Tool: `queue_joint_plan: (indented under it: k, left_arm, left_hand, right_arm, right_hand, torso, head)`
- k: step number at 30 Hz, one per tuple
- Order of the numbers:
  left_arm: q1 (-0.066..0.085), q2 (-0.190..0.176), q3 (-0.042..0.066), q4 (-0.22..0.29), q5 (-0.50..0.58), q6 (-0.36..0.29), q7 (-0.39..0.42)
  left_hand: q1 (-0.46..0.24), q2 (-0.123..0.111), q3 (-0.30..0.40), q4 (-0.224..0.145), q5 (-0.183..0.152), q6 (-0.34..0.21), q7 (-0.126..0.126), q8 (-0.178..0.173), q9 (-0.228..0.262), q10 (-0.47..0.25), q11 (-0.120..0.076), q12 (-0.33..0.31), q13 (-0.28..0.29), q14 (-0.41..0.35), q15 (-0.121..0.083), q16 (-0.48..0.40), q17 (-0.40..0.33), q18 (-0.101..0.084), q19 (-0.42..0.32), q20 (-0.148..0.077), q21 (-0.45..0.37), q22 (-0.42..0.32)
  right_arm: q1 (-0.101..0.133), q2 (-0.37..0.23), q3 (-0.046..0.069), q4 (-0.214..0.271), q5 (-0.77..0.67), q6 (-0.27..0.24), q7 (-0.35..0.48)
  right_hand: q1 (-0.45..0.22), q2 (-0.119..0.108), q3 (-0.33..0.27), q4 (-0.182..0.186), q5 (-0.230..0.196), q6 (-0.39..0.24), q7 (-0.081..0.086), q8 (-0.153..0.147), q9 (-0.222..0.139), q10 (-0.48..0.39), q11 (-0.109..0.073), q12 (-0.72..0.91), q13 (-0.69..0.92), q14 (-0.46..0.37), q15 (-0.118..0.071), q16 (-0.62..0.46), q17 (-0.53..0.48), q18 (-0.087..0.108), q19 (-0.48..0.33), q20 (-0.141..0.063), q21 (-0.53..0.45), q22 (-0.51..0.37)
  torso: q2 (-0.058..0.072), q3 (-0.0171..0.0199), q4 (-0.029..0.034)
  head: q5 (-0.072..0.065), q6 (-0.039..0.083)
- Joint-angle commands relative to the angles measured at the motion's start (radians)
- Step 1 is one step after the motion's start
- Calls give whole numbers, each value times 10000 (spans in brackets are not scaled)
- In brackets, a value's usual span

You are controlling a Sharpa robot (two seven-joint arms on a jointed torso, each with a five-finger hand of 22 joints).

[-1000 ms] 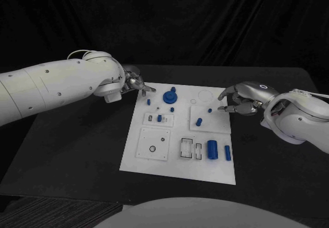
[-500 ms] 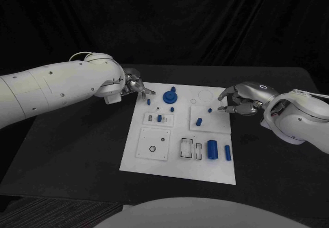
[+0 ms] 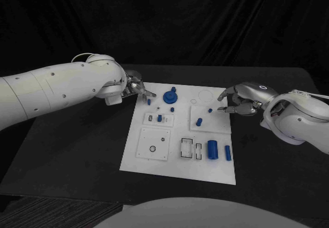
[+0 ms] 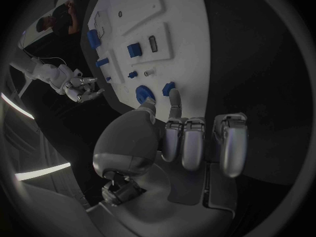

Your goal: Assemble the parts on the task board

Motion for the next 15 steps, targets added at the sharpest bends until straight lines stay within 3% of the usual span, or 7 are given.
queue_joint_plan:
  k: [1, 15]
  left_arm:
    - [-29, 24, 8, -7, 0, 255, 76]
    - [-64, 63, 8, -57, 0, 424, 8]
  left_hand:
    - [127, 3, -29, -29, -22, 36, 19, -34, -7, 1059, 48, 35, 2620, 1056, 88, 26, 2635, -9, 572, 69, -82, 2227]
    - [258, 60, 16, -118, 6, 66, 15, -14, 7, 1059, 53, 35, 2620, 1056, 103, 26, 2635, -5, 561, 87, -98, 2224]
  right_arm:
    - [-27, -1, 5, -6, -17, -18, -117]
    - [-70, 12, 5, -22, -17, -21, -112]
  right_hand:
    - [25, 19, -39, -9, 62, 73, 18, -28, -13, 840, 51, -63, 2380, 778, 45, -38, 1770, 90, -90, 4, -64, 652]
    - [29, 24, -52, -5, 89, 84, 17, -37, -23, 831, 49, -70, 2369, 776, 44, -46, 1763, 92, -91, 4, -90, 649]
  torso:
    - [1, 2, -4]
    - [3, 8, -10]
  head:
    - [-10, -1]
    - [-9, -1]
